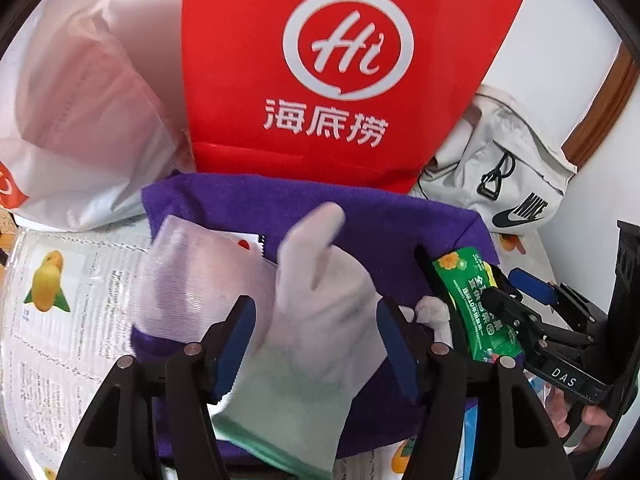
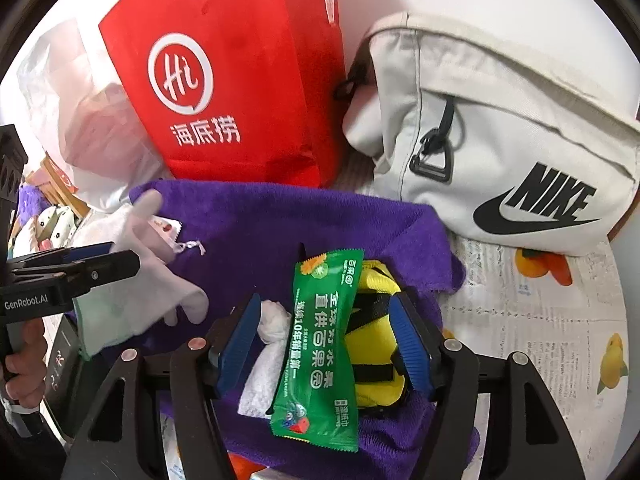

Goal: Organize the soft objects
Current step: 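Open left gripper to drop glove while right gripper releases packet on towel, then move both grippers back toward the green tissue pack on the bedspread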

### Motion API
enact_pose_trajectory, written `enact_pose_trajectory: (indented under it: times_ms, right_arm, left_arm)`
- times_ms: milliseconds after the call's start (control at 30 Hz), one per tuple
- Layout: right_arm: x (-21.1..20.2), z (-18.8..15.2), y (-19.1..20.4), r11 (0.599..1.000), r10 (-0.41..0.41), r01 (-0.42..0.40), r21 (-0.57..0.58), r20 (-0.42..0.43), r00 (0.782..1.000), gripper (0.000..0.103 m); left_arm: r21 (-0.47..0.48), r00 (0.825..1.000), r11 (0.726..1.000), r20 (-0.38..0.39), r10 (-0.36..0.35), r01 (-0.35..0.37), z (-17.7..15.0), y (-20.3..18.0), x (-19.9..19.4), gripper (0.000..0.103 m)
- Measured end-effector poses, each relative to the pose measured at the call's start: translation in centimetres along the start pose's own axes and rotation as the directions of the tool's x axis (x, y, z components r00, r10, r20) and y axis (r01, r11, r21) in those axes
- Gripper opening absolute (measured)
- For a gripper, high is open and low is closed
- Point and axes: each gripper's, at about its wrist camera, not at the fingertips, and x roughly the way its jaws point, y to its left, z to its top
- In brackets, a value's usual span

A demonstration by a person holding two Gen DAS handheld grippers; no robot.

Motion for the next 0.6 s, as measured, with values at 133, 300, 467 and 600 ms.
enact_pose_trajectory:
  times_ms: [133,300,467,600]
  right_arm:
    - [-1.5,0.0,0.8,1.0,0.019,-0.019,0.005,0.031,0.999,0.066]
    - [-4.0,-0.4,2.3,0.999,0.022,-0.019,-0.037,0.072,0.997,0.066]
    - [-6.4,-2.1,3.6,0.998,0.05,-0.049,-0.033,0.051,0.997,0.066]
    - [-9.0,-5.1,5.6,0.995,0.083,-0.08,-0.059,0.046,0.996,0.066]
  left_arm:
    - [0.004,0.999,1.0,0.051,0.007,-0.008,0.2,0.1,-1.9,0.061]
    - [0.029,0.99,0.999,0.137,0.029,-0.033,0.1,-0.1,-5.2,0.061]
    - [0.042,0.984,0.998,0.172,0.035,-0.042,-0.8,-0.3,-7.8,0.061]
    - [0.035,0.988,0.998,0.149,0.047,-0.053,-3.1,-0.3,-9.3,0.061]
